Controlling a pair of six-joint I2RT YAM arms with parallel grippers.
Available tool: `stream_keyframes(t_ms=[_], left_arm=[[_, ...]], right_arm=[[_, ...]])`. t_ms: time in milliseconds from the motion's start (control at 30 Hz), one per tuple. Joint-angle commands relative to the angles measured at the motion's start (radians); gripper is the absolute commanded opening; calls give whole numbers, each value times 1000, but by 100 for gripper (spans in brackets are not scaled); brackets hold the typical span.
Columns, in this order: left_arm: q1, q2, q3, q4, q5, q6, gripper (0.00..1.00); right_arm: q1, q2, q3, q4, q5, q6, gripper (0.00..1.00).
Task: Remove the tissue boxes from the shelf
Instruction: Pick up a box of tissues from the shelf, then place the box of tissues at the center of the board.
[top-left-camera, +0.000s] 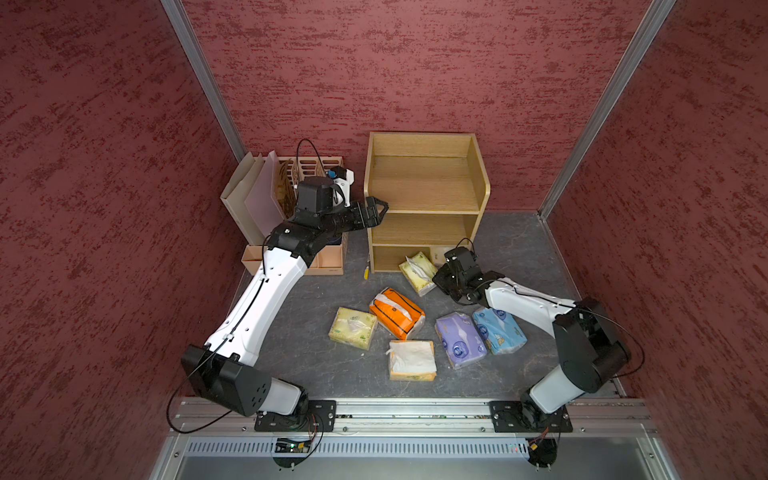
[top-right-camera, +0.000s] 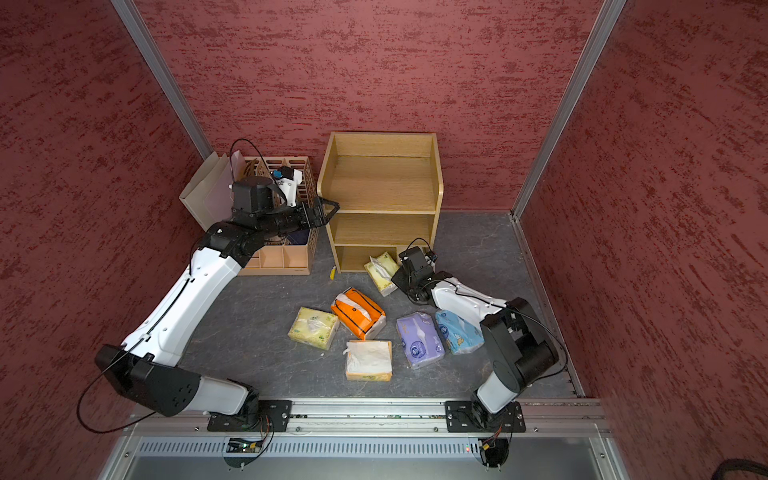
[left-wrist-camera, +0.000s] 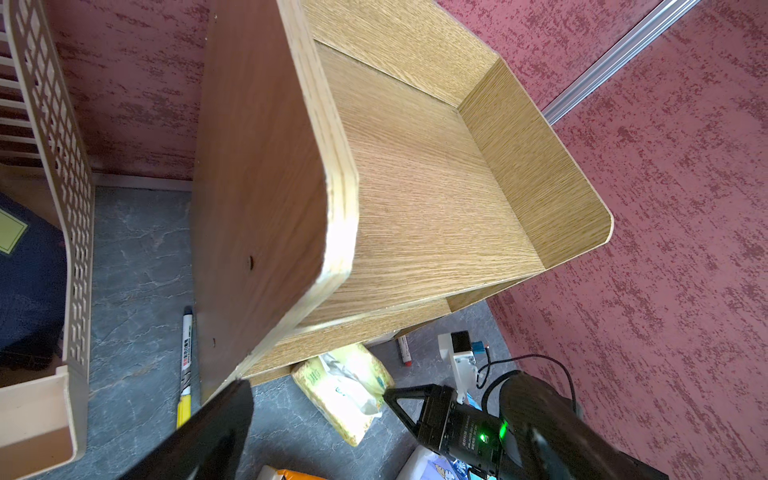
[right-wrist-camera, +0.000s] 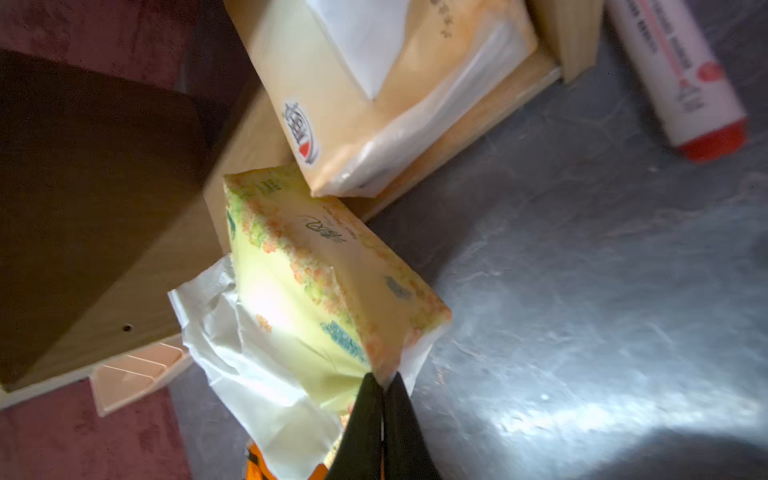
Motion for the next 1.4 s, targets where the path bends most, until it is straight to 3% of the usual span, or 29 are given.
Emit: stream_keyframes(t_ms=[0,433,733,800,900,1000,1133,1367], left_arm=[[-8,-29,23,12,9,-2,100],[-14,-25,50,-14,18,20,100],[-16,3,89,-20,29,34,100],[-15,16,103,-21,36,36,100],[-15,23,109,-21,42,36,100],[-15,23,106,-21,44,38,100],[-16,24,100,-21,45,50,100],[-16,35,111,-27,43,85,100]], right_arm=[[-6,-74,-45,-125,-16,-120,0],[-5,-272,-181,-330,-66,-312,0],[-4,-365,-252,-356,-114,-294,0],[-5,-385,-245,-363,-104,-280,30],[-4,-416,-209,-358,-87,-257,54],[-6,-437,-152,-345,-55,-218,61],[-16,-436,-99,-286,-18,-131,64],[-69,-375,-186,84,-59,120,65]])
